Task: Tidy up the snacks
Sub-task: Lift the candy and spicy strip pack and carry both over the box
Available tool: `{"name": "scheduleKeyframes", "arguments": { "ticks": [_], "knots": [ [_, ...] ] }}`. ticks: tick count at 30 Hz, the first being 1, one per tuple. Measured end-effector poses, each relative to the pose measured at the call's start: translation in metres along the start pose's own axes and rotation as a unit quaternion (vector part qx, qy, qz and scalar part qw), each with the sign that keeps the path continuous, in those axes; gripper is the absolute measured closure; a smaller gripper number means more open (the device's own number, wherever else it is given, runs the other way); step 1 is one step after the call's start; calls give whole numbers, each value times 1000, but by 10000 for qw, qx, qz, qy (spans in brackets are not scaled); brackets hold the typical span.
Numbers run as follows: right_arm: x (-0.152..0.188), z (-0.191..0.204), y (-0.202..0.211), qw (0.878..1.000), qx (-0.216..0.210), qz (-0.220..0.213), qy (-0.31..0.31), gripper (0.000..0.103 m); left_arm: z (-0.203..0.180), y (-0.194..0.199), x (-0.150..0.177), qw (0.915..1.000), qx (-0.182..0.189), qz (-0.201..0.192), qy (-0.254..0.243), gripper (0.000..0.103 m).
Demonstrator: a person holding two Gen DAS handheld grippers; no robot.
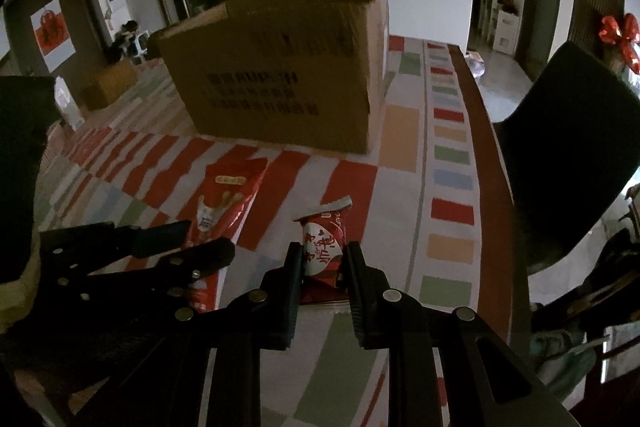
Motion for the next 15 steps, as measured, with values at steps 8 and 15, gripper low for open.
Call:
{"name": "scheduleKeyframes", "arguments": {
  "ticks": [8, 15],
  "knots": [
    [-23, 19, 15, 9995, 68, -282, 91, 80, 24, 31, -22, 9992, 183, -344, 37, 67],
    [-55, 37, 31, 9978, 166, -617, 179, 80, 42, 52, -47, 9973, 272, -680, 0, 67]
  ]
}}
Point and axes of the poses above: each gripper's, at about its wrist camera, not at the fingertips, and y roughly against the way its jaws point, z to its left, x to its underside, the point moved 1 cm from there along -y, roughly the way its jaws point, and after that the axes turned 8 degrees about -x, right-handed, at the moved point
